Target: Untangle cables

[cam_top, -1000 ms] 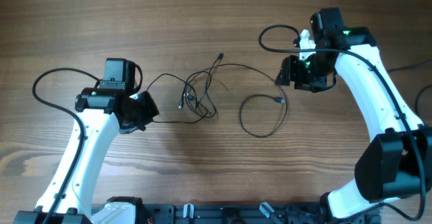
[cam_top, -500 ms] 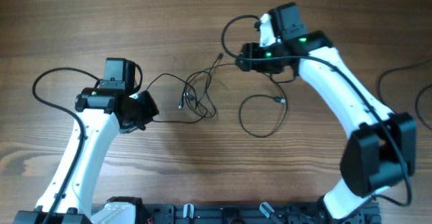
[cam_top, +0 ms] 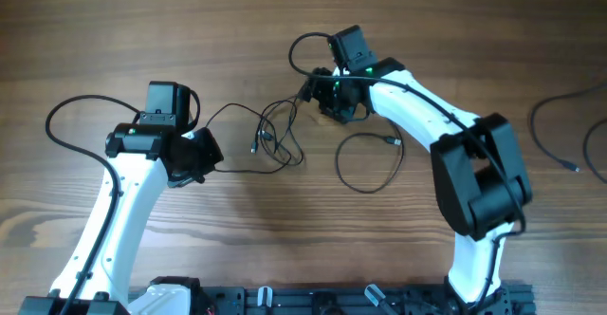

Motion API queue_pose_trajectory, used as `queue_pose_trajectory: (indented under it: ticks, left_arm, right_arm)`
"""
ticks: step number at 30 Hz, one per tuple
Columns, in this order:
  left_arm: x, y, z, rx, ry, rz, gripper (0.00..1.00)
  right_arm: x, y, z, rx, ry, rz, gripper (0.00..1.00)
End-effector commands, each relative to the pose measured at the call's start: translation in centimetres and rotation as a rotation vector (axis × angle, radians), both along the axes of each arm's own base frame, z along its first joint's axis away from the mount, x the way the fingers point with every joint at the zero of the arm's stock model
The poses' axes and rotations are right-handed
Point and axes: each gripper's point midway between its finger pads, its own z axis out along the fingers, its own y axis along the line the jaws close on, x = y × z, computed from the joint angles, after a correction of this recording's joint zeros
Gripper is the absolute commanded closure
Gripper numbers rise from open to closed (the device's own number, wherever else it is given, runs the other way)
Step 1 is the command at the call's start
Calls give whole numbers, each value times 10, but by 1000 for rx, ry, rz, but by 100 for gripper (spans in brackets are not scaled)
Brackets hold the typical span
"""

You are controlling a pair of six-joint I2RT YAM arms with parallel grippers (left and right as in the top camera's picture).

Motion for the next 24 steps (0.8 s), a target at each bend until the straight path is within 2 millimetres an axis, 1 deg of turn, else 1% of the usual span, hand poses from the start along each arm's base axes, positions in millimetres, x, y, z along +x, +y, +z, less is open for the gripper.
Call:
queue_pose_trajectory:
  ticks: [1,5,11,15,24]
  left_arm:
    - [-2,2,-3,17,10,-6,96]
    - [-2,2,-3,17,11,-5,96]
    - [-2,0,-3,7,11,-8,96]
    - [-2,0,-3,7,11,-8,96]
    - [-2,0,-3,7,11,-8,96]
  right_arm:
    - [3,4,-18,47,101,-156,34]
    - [14,9,-20,80,88,-199,37]
    - [16,4,-29,64,126,-298,45]
    - [18,2,-31,52,130,-347,52]
    - [24,-7,-33,10,97,-385,56]
